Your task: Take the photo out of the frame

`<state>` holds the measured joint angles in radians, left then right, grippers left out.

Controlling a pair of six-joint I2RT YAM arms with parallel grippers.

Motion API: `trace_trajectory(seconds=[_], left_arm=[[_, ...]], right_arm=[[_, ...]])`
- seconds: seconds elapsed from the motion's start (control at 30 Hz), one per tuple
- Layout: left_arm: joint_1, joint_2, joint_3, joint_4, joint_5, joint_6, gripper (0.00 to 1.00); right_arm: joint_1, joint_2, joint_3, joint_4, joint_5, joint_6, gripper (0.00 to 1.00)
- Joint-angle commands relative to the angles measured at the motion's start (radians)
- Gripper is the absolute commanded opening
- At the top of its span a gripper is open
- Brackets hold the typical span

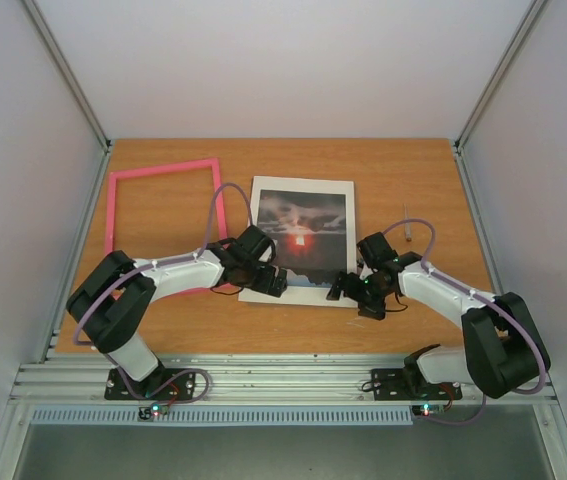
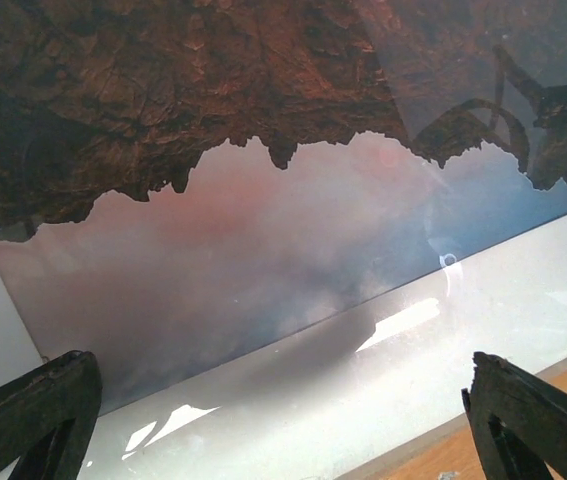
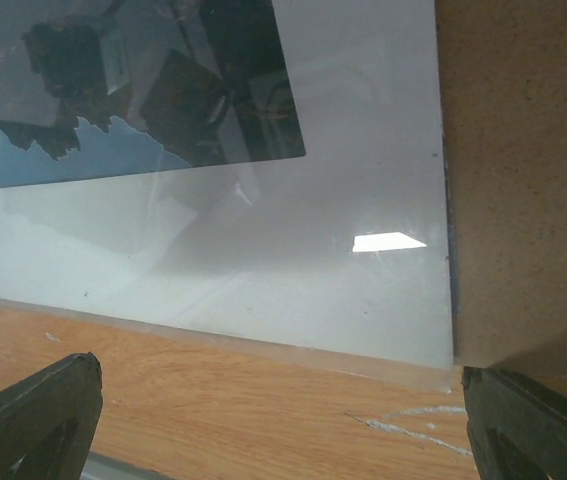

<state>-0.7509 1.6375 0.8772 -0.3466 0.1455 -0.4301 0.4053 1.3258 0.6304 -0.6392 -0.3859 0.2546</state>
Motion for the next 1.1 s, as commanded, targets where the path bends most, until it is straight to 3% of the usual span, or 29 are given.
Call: trace_trajectory(seconds=[0.0, 0.57, 1.07], left_arm=[[0.004, 0.038, -0.015, -0.011, 0.041, -0.012, 0.99], [0.003, 0.032, -0.017, -0.01, 0.057, 0.011, 0.99], [0.003, 0.026, -0.009, -0.011, 0.059, 0.01, 0.99]], right_arm=[[0.007, -0.017, -0.02, 0.077, 0.006, 0.022, 0.99], [0.007, -0.097, 0.011, 0.091, 0.023, 0.033, 0.98], [0.007, 0.004, 0.047, 0.047, 0.135, 0.003, 0.98]])
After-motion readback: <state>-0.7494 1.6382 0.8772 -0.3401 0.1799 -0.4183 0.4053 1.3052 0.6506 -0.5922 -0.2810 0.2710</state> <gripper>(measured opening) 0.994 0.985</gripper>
